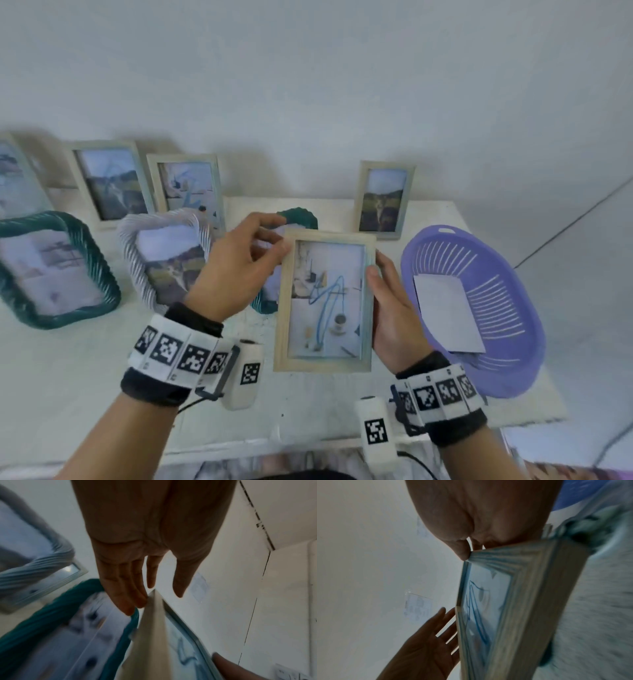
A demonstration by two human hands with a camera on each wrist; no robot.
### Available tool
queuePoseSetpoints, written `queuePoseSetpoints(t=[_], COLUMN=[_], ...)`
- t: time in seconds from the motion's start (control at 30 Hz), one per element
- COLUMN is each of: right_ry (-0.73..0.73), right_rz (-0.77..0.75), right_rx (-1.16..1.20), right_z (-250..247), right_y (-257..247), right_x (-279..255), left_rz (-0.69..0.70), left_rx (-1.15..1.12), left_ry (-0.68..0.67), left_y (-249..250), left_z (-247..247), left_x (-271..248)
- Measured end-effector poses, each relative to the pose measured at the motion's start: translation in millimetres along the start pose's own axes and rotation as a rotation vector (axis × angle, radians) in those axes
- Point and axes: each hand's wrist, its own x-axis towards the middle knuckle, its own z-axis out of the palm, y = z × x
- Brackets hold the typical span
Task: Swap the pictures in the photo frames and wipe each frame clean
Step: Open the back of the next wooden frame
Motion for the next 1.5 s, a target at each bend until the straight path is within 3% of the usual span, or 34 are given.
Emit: queuePoseSetpoints(t=[0.07,0.2,0.4,0.63,0.83,0.93,1.07,1.23,1.4,1.5], right_ry=[0.037,0.072,-0.027,-0.047,-0.012,0.029,0.136,0.179,0.078,0.049], right_rz=[0.037,0.106,0.281,0.389,0.382,0.350,0.271,0.175,0.008,-0.056], right_rx=[0.040,0.048,0.081,0.075,-0.026,-0.008,-0.095,-0.439,-0.999,-1.162], right_z=[-8,-17,-16,-17,-19,-15,-20,-31,-43,-42], right_y=[15,30,34,30,25,25,32,59,85,93], right_x=[-14,-32,-47,-44,-28,-26,-27,-35,-41,-46], left_rz=[-0.056,-0.173,-0.238,-0.202,-0.222,-0.255,-0.323,-0.395,-0.416,-0.384], left_rx=[0.081,-0.016,-0.124,-0.364,-0.669,-0.713,-0.772,-0.521,-0.093,0.018], left_ry=[-0.032,-0.118,-0.048,-0.098,-0.110,-0.058,0.118,0.109,0.101,0.081], left_y=[-9,-18,-29,-17,-25,-33,-62,-95,-130,-129], left_z=[23,66,103,97,84,74,55,53,64,66], left_x=[-27,-67,-83,-90,-86,-82,-90,-98,-100,-104])
